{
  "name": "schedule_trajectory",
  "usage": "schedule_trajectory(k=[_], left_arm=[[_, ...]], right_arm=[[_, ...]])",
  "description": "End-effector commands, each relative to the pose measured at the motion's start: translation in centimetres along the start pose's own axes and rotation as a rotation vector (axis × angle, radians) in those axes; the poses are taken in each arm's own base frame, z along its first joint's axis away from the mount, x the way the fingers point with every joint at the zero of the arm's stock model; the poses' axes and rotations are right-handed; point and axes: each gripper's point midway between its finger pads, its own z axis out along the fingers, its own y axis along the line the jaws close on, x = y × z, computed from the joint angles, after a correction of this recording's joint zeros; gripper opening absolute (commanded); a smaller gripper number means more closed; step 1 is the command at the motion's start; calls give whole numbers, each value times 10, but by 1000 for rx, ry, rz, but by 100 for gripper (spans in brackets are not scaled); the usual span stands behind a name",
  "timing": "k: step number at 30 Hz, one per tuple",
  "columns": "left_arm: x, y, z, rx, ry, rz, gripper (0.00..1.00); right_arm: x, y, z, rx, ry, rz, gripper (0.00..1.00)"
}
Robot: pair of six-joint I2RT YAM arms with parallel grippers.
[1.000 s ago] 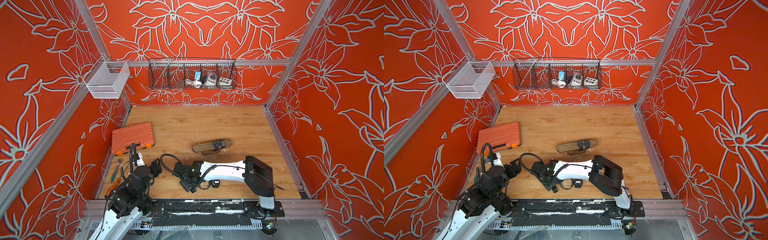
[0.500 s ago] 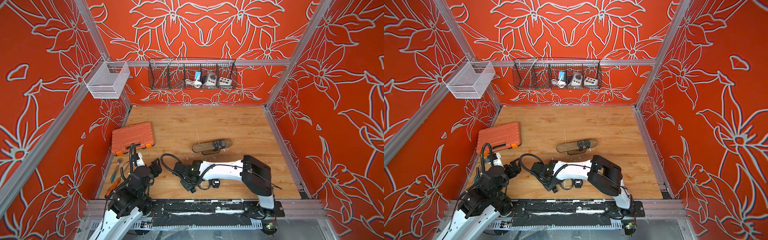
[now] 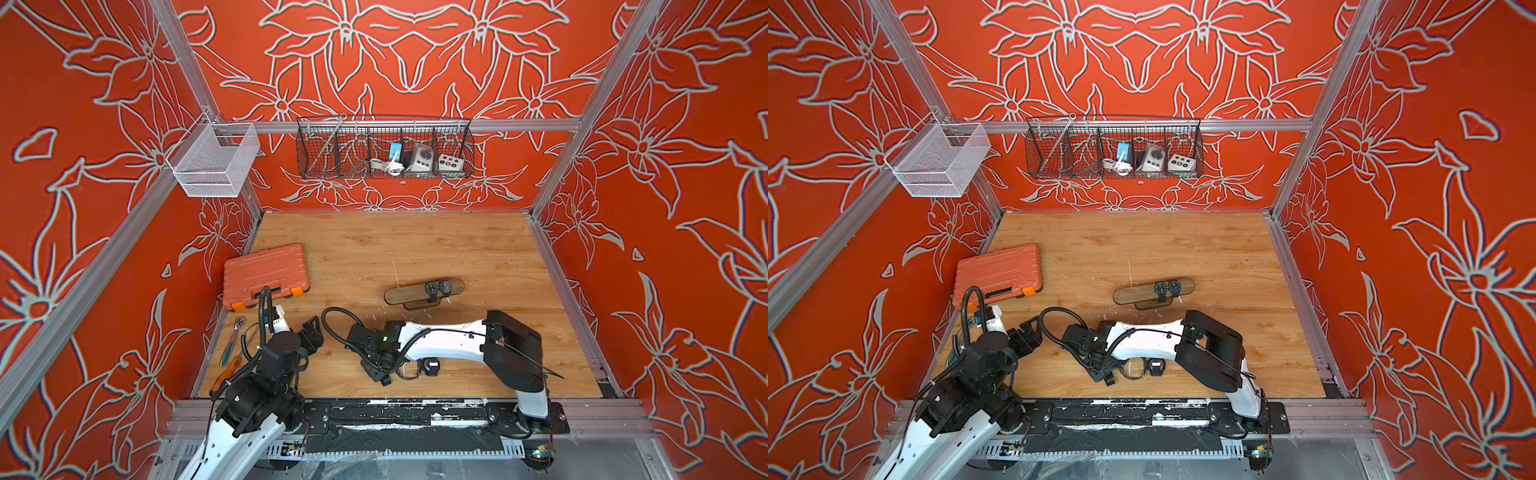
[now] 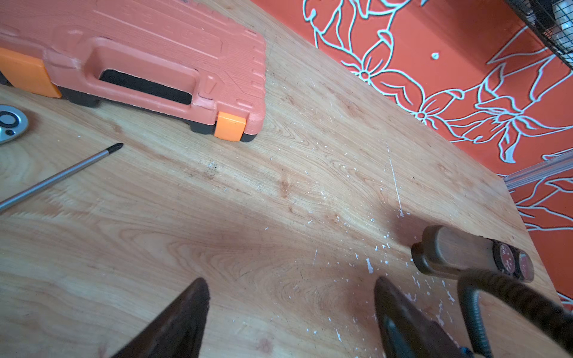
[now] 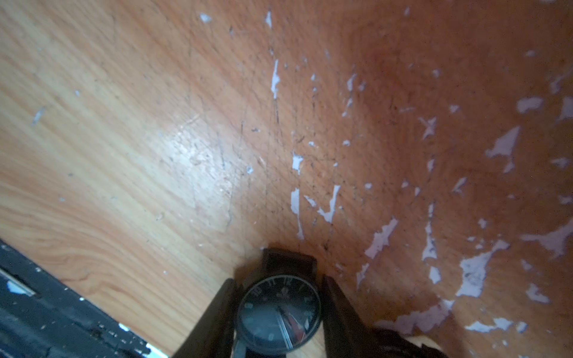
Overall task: Place watch on stand
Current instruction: Pick up the watch at the center of the board.
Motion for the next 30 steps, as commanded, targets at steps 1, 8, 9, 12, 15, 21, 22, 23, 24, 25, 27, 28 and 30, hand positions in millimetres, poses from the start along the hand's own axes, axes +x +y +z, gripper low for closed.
schedule_trajectory(k=[1,8,9,12,15,21,22,23,24,25,27,28,30], left_arm=[[-1,6,0,-22,-16,-7,82],[-3,5,0,-20,-23,-8,82],[-3,5,0,-21,-23,-9,82],[-3,5,0,-21,-23,-9,82],[-3,5,-1,-15,-24,-14,82],[-1,0,-1,11,-12,-17,82],[-1,-2,0,18,-9,-16,82],[0,-4,0,27,-6,-16,82],[0,-6,1,36,-3,-15,82],[1,-7,1,44,0,-14,82],[2,-12,2,63,10,-10,82],[2,-14,2,74,14,-9,82],[4,-23,4,113,29,0,80]], right_arm=[[2,0,8,1,25,23,57],[6,-2,8,12,38,19,49],[8,-3,7,14,38,21,48],[6,-4,4,14,21,27,43],[2,-5,-3,21,-7,30,40],[-12,-11,-27,30,-101,31,38],[-14,-11,-33,29,-117,30,38],[-17,-12,-39,29,-138,30,38],[-20,-13,-47,30,-158,30,38],[-22,-15,-53,33,-177,32,38],[-27,-20,-67,43,-219,36,38],[-29,-24,-72,46,-233,40,38],[-33,-31,-85,42,-266,56,37]])
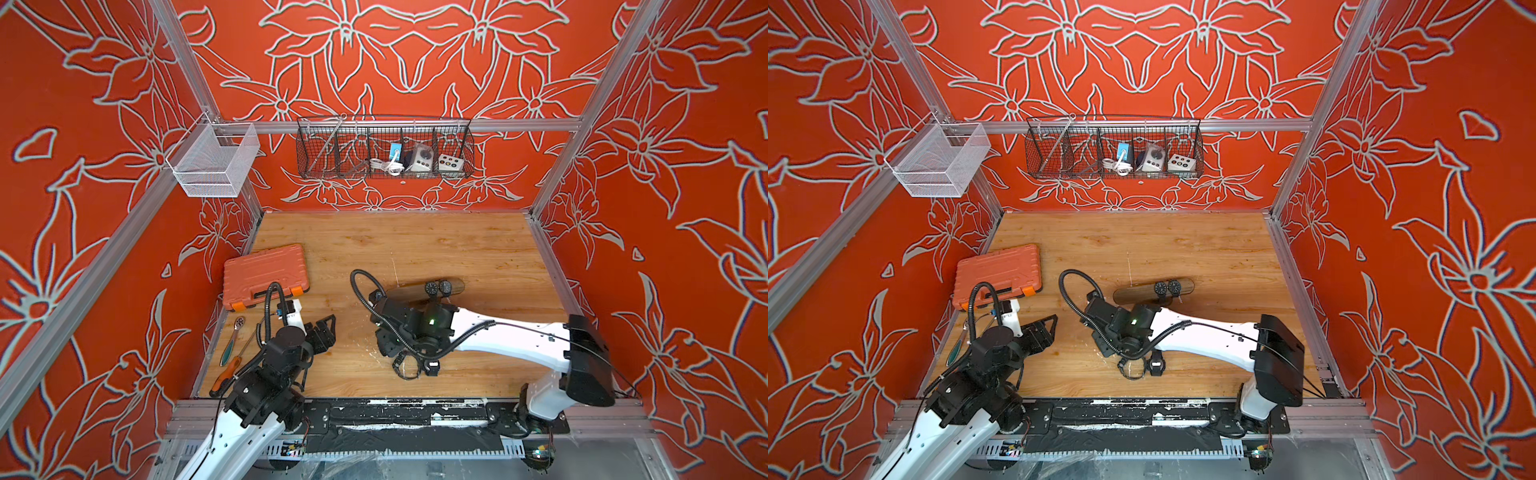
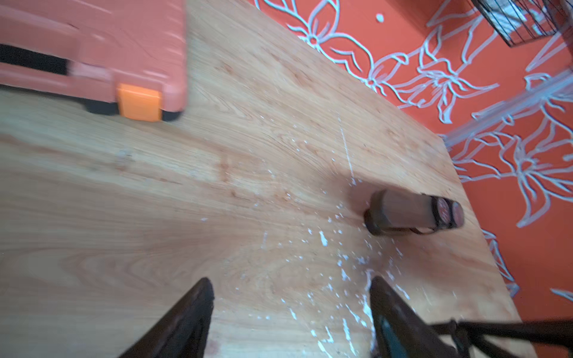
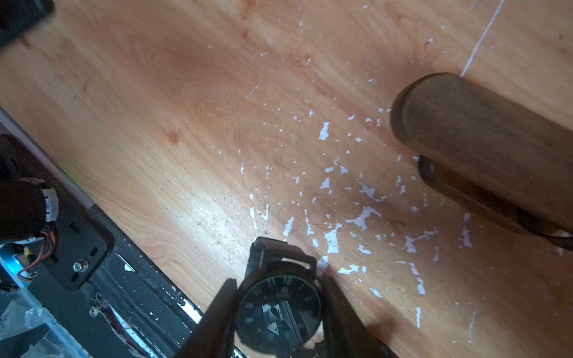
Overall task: Place watch on stand
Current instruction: Pick up the watch at the center of the board.
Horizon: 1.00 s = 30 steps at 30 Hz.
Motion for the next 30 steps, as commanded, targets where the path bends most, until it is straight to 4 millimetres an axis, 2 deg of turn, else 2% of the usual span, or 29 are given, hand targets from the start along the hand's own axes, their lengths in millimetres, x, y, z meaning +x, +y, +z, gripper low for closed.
schedule_trajectory(k=[1,10,14,20,23,25,30], left_arm=[[4,-16,7,73,26,14,80],[33,-95,15,452,204,68,76],[46,-123,16,585,287,101,73],[48,-159,11,725,330,142,72],[53,-182,-1,798,341,212,72],[60,-197,-10,844,342,282,72],[73,-216,-14,883,363,349,69]], right_arm=[[-10,-22,-18,45,-70,30,37],[-27,-69,-69,25,-210,120,37],[-26,-93,-89,-5,-263,181,37],[-18,-117,-111,-29,-327,244,37],[-14,-121,-116,-49,-344,261,37],[-15,-116,-122,-86,-368,262,37],[-13,-113,-132,-131,-414,262,37]])
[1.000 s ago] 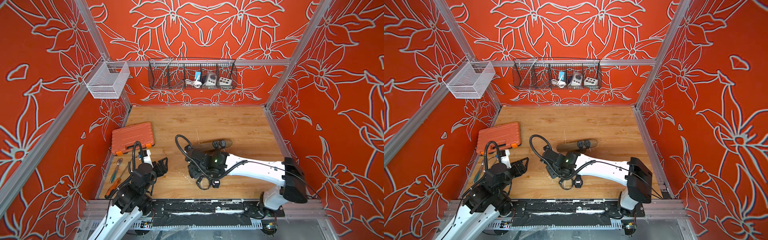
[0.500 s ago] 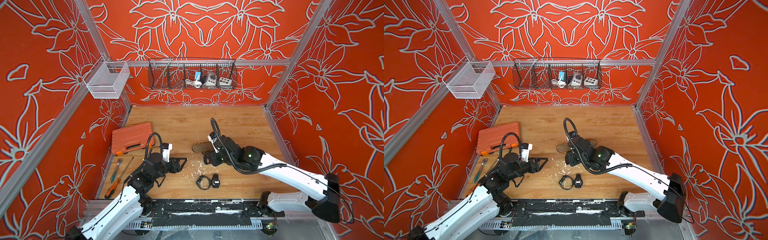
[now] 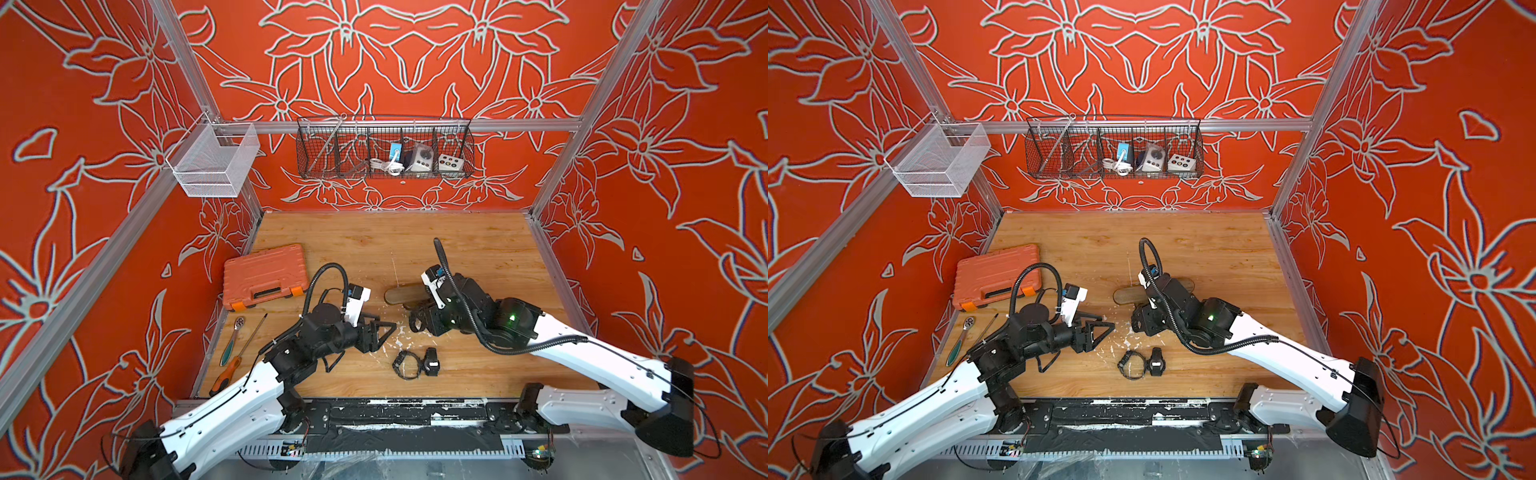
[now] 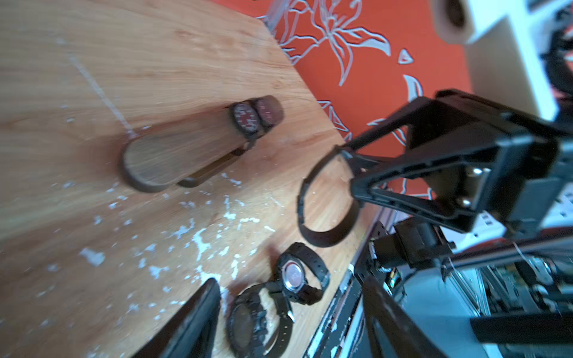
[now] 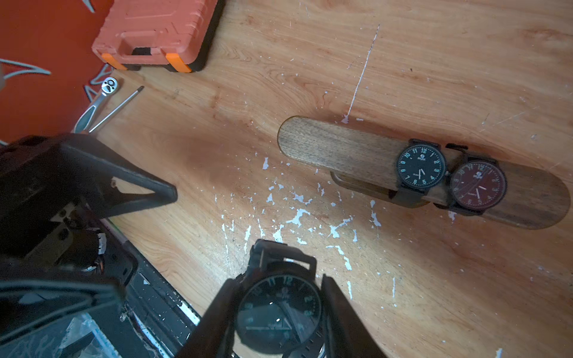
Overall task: Place watch on stand
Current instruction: Pick up the watch at the center of the board.
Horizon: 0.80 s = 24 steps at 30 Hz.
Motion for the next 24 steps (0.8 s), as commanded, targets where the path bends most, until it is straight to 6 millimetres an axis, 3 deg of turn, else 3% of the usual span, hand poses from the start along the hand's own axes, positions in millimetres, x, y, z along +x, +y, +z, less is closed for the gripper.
schedule_trajectory(k=[1,13,24], left_arm=[[-12,-12,8,29,-23,68,68],[-6,-21,43,42,82,82,57],[-16,-12,60,-29,103,77,26]], right_arm=[[-5,6,-6,-50,-41,11,37],[-5,16,-6,-116,-62,-8,38],[-5,17,-10,-133,-84,-30,38]])
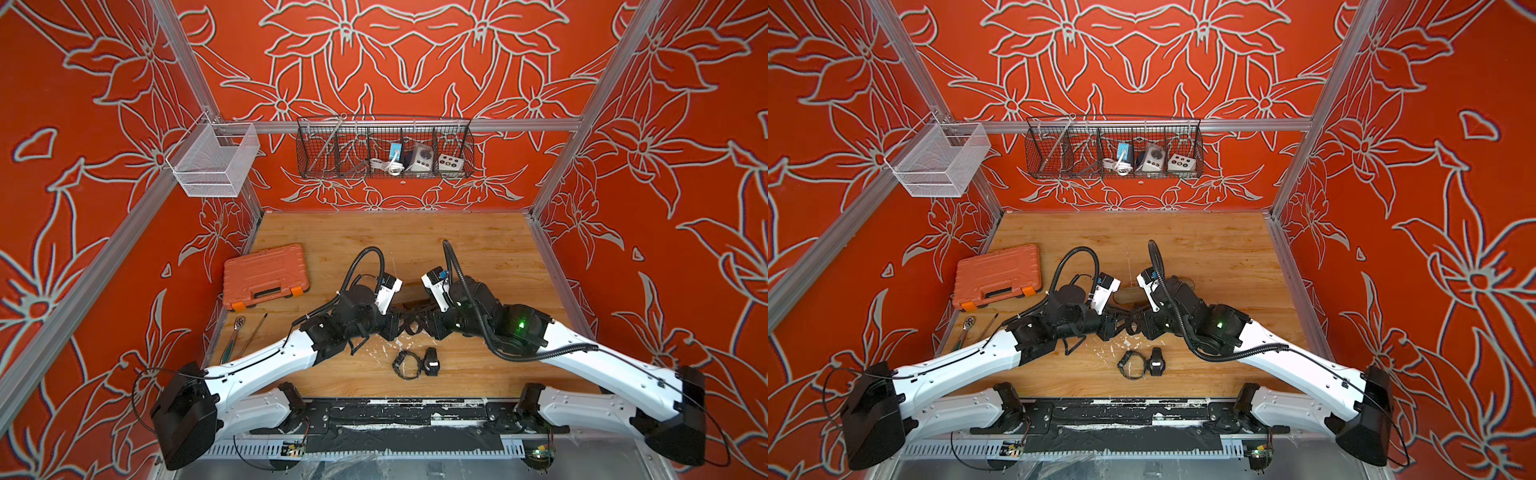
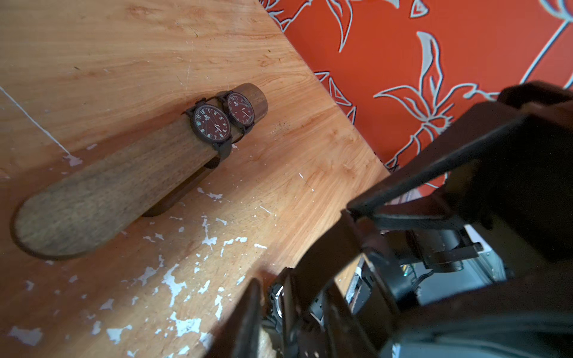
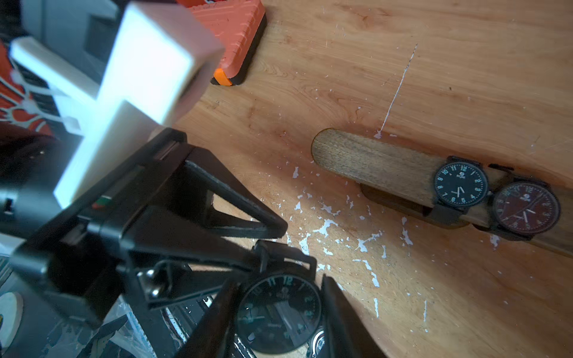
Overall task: Place watch on stand
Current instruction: Pick up the watch at the center of the board.
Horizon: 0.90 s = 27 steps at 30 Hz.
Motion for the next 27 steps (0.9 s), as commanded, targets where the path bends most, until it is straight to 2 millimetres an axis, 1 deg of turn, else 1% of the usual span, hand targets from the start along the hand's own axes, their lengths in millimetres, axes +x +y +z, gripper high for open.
schedule_trajectory(k=[1,3,5,7,10,13,19,22,23,27], left_arm=[[-10,0,0,-25,-26,10,23],[-13,3,-1,-50,-37,6,12],[-18,5,-4,-69,-58,11,5],[-23,7,-9,-91,-82,19,2],[-30,9,-17,-117,-116,42,0],[-33,9,-24,-135,-139,72,0],[-36,3,-30,-110,-159,125,0],[-35,-6,-29,-59,-157,138,0],[-39,-15,-36,-32,-184,154,0],[-35,-22,-36,-7,-181,191,0]], right_arm=[[-1,0,-2,-9,-24,-12,39],[0,-2,-2,0,-19,-17,41],[1,-5,-3,12,-18,-19,47],[1,-6,-5,17,-27,-18,55],[1,-6,-10,10,-37,-29,66],[-2,-4,-17,-2,-54,-41,70],[-6,1,-25,-48,-118,-45,72],[-12,11,-32,-106,-161,-34,72],[-14,13,-34,-122,-183,-27,72],[-21,16,-42,-167,-264,6,72]])
